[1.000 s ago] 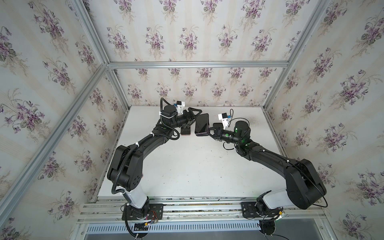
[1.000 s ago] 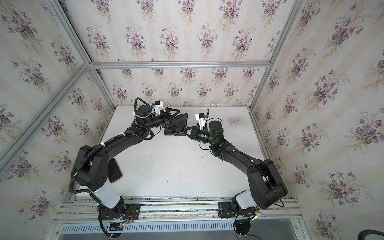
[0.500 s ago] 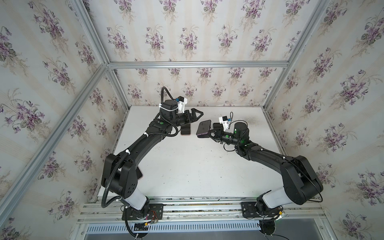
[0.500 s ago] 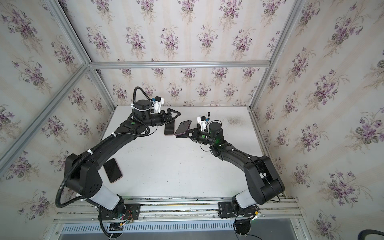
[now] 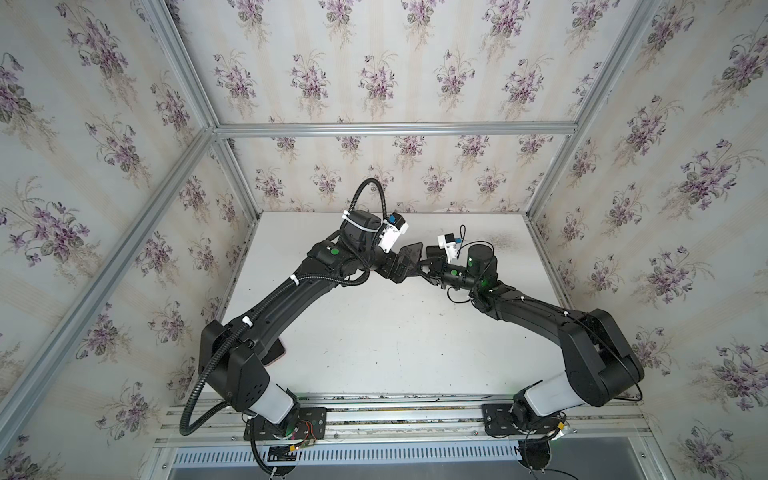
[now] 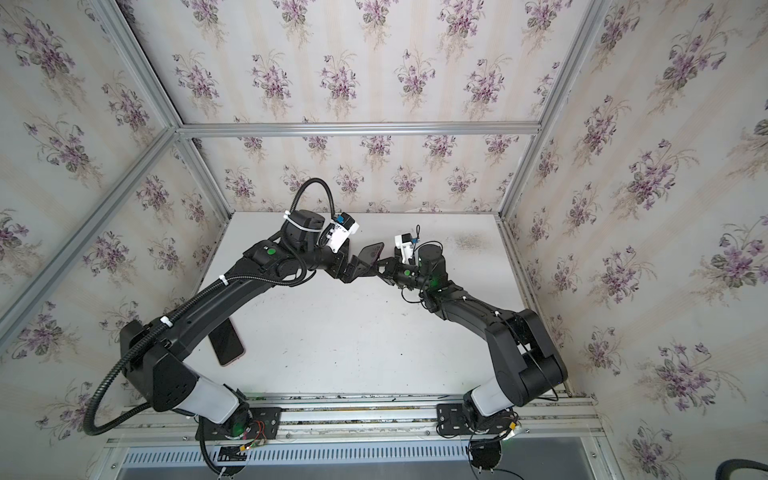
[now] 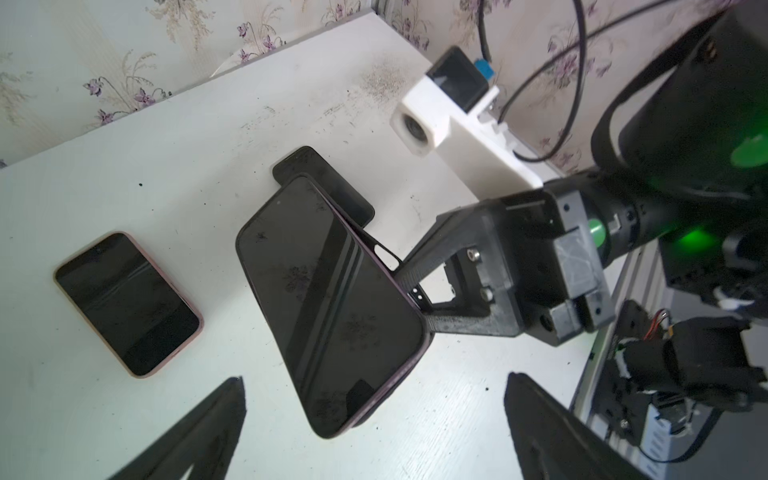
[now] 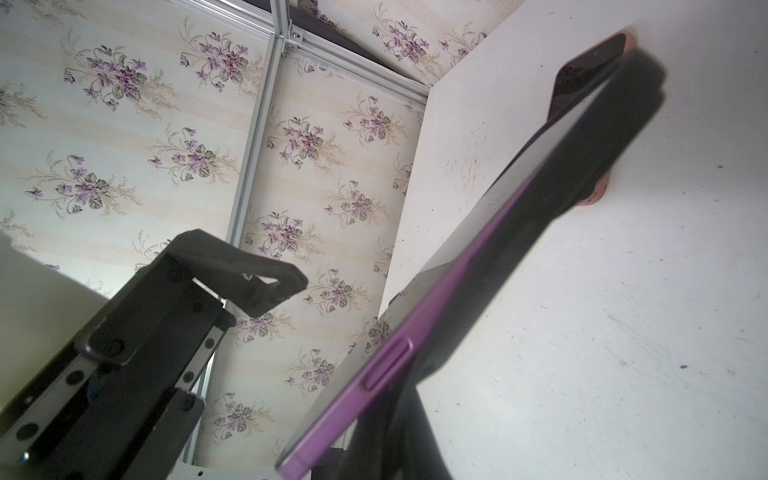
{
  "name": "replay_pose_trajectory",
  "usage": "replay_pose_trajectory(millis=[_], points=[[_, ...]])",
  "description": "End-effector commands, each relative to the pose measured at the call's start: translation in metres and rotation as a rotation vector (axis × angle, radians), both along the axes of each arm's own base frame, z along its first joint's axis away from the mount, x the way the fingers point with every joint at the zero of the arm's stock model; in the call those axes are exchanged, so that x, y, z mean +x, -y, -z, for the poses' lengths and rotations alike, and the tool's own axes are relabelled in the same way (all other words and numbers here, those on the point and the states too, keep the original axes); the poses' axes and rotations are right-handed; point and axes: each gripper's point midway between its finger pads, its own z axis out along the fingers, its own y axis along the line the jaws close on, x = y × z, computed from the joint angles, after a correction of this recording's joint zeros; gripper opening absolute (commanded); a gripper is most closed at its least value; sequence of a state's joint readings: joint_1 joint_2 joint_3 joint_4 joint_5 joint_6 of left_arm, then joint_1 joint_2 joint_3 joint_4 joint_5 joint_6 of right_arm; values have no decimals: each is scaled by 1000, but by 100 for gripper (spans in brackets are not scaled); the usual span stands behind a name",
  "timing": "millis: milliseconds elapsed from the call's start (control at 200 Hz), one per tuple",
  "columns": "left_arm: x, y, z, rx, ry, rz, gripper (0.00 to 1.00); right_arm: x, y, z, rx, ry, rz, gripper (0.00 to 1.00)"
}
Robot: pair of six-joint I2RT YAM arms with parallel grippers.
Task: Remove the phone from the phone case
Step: 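Pull the black case off with the right gripper while the left holds the phone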
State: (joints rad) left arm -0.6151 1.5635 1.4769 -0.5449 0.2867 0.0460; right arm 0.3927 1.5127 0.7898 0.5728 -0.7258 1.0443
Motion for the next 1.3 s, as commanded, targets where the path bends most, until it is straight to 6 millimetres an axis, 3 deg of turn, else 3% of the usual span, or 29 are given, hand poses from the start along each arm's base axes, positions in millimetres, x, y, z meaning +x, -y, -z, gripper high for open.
replay_pose_trajectory(millis=[0,195,585,1079,1294], points=[[-2,-4,15,149,77,59,98,0,-3,-19,29,64,-16,0],[14,-8,33,298,130,0,90,0,-3,-21,33,65,-21,0],[26,0,25,318,176,10,79,-5,-2,-19,34,54,-24,0],[34,6,26,319,193,25,40,-11,-1,-18,40,47,-29,0],[25,14,26,285,179,58,26,-13,0,-15,44,30,-27,0]])
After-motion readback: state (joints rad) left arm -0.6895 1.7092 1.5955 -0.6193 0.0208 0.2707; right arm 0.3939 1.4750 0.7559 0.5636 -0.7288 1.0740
